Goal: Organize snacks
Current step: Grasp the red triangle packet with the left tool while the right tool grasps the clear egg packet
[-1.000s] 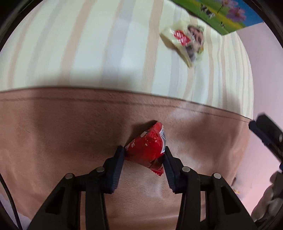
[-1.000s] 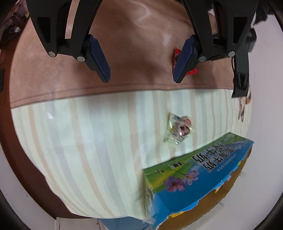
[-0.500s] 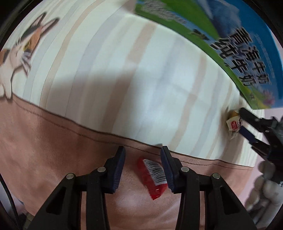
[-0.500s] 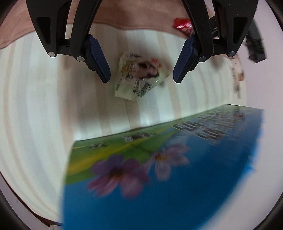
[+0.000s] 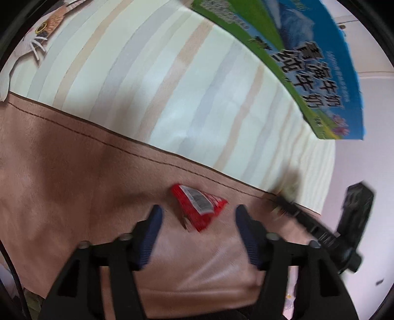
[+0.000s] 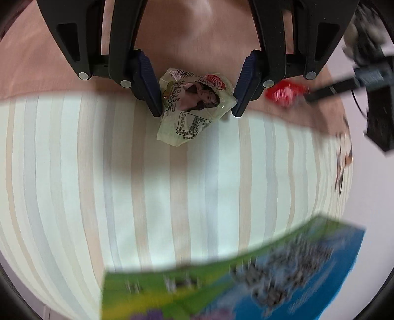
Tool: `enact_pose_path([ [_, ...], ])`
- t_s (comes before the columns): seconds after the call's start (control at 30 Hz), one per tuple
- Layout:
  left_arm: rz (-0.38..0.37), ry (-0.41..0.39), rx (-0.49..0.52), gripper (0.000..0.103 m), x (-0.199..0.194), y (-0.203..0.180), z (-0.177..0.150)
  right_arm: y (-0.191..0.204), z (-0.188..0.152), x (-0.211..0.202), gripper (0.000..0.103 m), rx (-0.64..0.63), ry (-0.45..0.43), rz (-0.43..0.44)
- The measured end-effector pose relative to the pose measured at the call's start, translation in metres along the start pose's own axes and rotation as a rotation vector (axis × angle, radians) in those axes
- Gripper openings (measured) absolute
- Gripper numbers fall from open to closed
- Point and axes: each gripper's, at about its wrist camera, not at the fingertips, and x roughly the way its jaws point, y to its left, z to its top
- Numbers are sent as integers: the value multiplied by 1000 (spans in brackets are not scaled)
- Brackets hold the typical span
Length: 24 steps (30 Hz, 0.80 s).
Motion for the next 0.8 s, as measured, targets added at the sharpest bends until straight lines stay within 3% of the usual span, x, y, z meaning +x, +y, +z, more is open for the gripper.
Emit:
enact_pose_path([
  [0.07, 3, 16, 20, 69, 7, -7, -3, -2, -16, 6, 60, 9, 32, 15],
  [0.27, 45, 107, 23, 70, 59, -18, 7, -4, -42, 23, 60, 56, 44, 14],
  [0.43, 87, 90, 38, 68, 71, -21, 4, -3, -48, 25, 60, 59, 29, -4],
  [0.5, 114, 73, 59, 63, 73, -27, 1, 0, -48, 26, 60, 68, 26, -6],
  [0.57, 153, 55, 82, 46, 72, -30, -2, -1, -49, 25, 60, 80, 21, -4],
  [0.63, 169, 45, 91, 41, 73, -31, -4, -5, -51, 24, 60, 85, 18, -3],
  [0.8, 183, 25, 103, 41, 62, -23, -11, -6, -52, 22, 60, 81, 17, -12],
])
